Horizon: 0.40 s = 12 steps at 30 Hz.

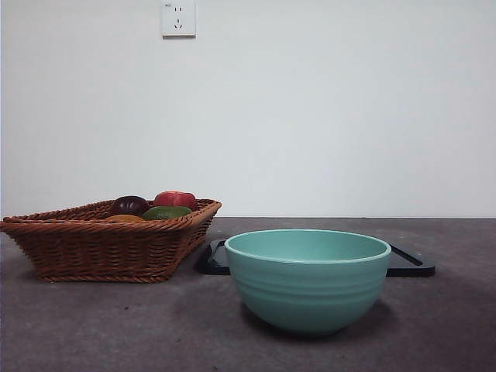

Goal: Pick up the wifruite, put it on the bowl, pick up the plate, put it on desk

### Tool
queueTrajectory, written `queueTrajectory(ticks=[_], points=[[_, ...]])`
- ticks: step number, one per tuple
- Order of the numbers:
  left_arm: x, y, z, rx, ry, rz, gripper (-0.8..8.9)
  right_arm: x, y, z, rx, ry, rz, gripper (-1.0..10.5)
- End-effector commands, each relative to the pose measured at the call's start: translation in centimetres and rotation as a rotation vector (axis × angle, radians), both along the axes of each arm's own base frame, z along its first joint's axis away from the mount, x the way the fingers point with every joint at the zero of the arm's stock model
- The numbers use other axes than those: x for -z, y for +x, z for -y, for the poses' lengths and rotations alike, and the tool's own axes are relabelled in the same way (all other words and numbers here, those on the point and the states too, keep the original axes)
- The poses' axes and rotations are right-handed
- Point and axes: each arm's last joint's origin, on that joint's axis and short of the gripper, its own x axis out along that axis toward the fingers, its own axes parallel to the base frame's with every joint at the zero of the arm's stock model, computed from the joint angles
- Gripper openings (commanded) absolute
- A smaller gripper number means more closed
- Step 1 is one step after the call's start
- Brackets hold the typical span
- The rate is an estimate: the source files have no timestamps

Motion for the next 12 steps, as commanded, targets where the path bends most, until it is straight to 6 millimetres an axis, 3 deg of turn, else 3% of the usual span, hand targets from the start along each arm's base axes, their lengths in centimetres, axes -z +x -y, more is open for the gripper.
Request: queueTrajectory(ticks=[1, 12], points=[[0.7, 0.1, 0.0, -0.006, -0.007, -0.025, 0.19, 0.9, 0.1, 0.0, 0.005, -0.007, -0.003, 0.1], [0.7, 0.1, 0.0, -0.006, -0.007, -0.025, 0.19, 3.6, 0.0, 0.0, 0.005, 0.006, -0.140, 0.1]])
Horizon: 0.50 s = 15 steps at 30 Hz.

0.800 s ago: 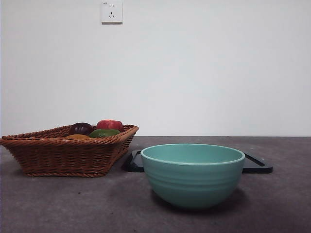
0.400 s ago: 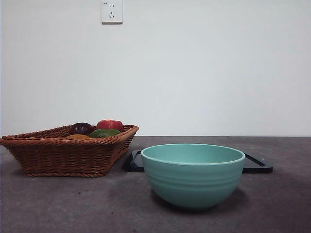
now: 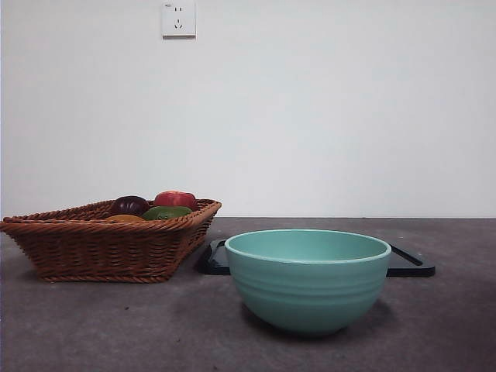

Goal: Pick up the wifruite, put it on the bowl, pick up the plate, put it on desk

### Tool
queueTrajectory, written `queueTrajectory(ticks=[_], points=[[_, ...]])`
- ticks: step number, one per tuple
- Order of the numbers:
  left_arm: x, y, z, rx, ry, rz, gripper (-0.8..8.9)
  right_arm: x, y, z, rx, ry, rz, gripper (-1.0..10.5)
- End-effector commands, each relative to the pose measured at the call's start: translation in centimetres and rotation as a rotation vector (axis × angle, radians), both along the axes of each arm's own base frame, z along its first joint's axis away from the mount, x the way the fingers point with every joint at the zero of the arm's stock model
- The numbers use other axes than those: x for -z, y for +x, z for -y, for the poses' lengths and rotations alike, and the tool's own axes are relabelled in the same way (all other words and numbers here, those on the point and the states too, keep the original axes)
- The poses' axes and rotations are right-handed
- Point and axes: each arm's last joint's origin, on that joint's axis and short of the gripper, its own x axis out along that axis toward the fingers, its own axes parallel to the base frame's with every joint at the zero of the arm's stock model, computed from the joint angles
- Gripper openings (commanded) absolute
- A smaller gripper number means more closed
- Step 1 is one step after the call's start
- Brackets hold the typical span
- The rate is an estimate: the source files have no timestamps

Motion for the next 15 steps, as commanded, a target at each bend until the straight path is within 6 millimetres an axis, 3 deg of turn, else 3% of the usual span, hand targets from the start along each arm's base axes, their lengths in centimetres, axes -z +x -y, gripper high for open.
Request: queueTrajectory(ticks=[1, 15], points=[[0.75, 0.08, -0.03, -0.006, -0.007, -0.025, 0.19, 0.62, -0.05, 0.02, 0.004, -0.001, -0.051, 0.1], [0.73, 0.08, -0.03, -0.006, -0.007, -0.024, 0.19, 0.37, -0.01, 0.02, 0.004, 0.001, -0.026, 0.1]])
